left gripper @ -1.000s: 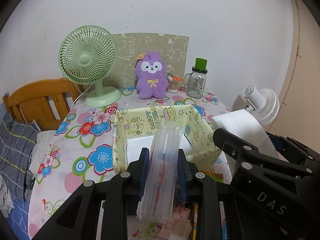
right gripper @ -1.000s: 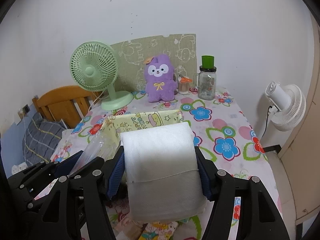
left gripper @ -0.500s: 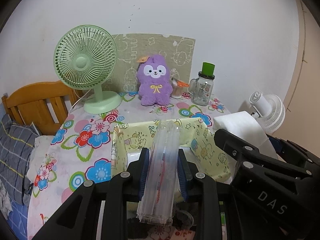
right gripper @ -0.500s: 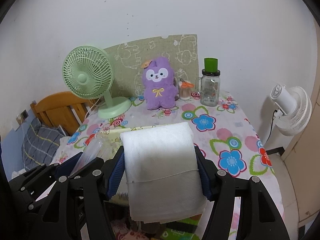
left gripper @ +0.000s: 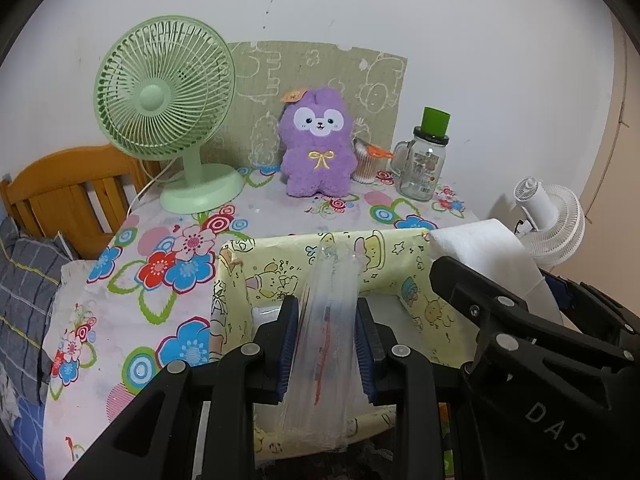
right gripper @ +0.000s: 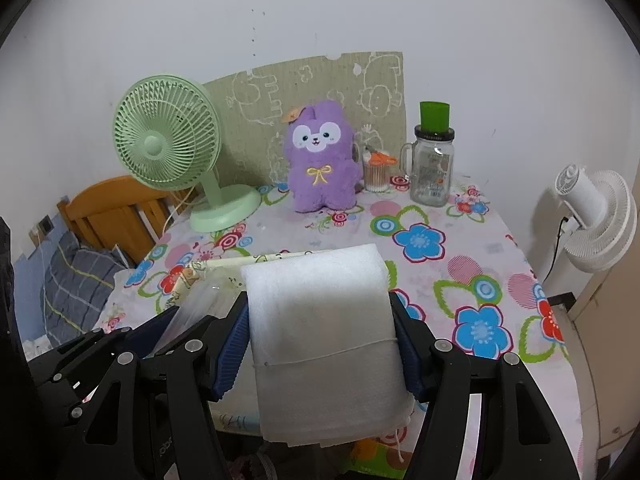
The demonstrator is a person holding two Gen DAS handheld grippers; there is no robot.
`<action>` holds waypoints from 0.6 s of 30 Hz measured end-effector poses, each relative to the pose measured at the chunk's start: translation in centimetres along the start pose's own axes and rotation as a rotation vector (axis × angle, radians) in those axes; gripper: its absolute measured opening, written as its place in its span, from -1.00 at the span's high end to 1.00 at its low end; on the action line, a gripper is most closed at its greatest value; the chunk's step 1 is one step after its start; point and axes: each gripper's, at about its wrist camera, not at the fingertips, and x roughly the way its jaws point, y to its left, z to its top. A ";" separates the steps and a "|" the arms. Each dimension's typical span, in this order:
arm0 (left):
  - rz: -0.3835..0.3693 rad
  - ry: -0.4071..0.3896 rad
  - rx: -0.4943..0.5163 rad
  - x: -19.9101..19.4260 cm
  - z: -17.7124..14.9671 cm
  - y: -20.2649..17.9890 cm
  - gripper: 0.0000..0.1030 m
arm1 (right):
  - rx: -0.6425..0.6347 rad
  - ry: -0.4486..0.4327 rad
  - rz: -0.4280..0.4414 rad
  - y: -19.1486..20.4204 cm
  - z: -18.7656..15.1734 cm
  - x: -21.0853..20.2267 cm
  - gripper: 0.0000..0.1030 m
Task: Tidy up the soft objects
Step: 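Lift the clear bag with the left tool while the right tool carries the white cloth over the box, then open the left tool to drop the clear bag in the box while the right tool releases the cloth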
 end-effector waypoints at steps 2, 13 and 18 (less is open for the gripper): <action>-0.005 0.007 -0.001 0.4 0.0 0.0 0.48 | 0.005 0.006 -0.002 -0.1 0.0 0.5 -0.30; 0.013 0.078 0.039 2.9 -0.8 -0.3 -0.08 | 0.015 0.037 -0.008 -0.6 -0.1 2.8 -0.30; 0.009 0.095 0.043 3.5 -1.0 0.0 -0.08 | 0.020 0.051 -0.012 -0.6 -0.1 3.6 -0.31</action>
